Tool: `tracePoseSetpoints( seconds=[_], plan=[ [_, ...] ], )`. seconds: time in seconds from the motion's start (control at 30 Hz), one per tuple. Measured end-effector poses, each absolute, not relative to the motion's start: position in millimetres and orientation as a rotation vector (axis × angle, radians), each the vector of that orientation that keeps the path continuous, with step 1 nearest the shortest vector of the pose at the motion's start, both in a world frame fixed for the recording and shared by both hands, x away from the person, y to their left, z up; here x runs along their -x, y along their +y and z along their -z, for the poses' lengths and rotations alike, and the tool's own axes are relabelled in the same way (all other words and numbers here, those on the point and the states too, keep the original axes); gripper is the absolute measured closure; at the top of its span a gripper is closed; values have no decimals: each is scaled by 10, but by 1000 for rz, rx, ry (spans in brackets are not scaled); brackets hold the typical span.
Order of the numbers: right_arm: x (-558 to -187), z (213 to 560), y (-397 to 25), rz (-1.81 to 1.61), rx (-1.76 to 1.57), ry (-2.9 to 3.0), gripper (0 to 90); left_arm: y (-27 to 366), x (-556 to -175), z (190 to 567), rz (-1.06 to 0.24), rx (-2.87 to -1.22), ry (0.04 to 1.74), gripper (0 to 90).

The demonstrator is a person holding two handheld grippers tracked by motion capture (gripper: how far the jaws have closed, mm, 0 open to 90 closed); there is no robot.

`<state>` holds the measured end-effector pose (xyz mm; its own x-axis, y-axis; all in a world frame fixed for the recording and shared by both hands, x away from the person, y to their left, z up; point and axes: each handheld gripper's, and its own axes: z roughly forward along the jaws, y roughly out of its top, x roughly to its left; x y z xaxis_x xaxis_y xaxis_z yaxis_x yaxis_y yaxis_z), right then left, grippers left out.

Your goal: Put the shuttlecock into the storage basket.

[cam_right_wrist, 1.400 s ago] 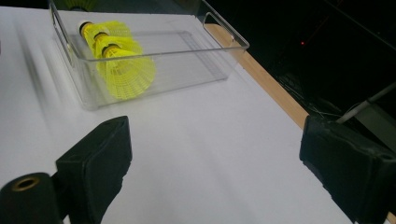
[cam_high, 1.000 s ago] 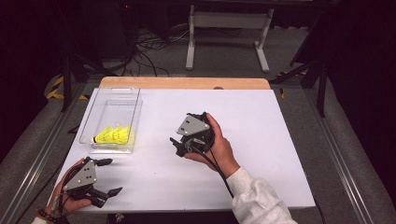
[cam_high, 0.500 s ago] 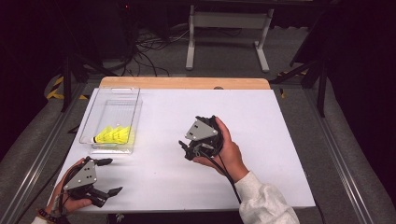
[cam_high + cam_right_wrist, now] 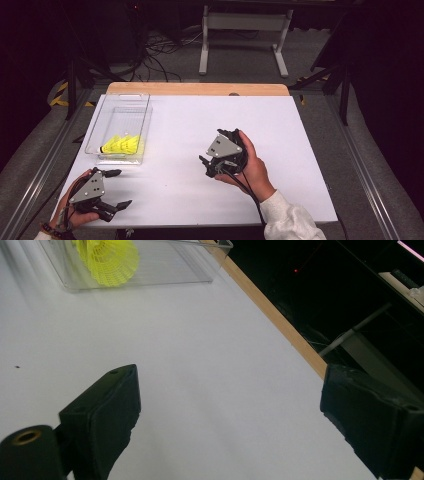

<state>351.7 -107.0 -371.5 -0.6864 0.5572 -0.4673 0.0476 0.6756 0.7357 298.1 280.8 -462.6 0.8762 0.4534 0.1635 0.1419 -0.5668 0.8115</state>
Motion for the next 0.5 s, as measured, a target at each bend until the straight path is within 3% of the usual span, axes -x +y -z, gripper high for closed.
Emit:
tracePoseSetpoints(
  seconds=[0.5],
  plan=[
    [-3407, 3845, -1418, -897, -536, 2177, 102, 2781, -3000, 4626, -447, -2163, 423, 41]
  ],
)
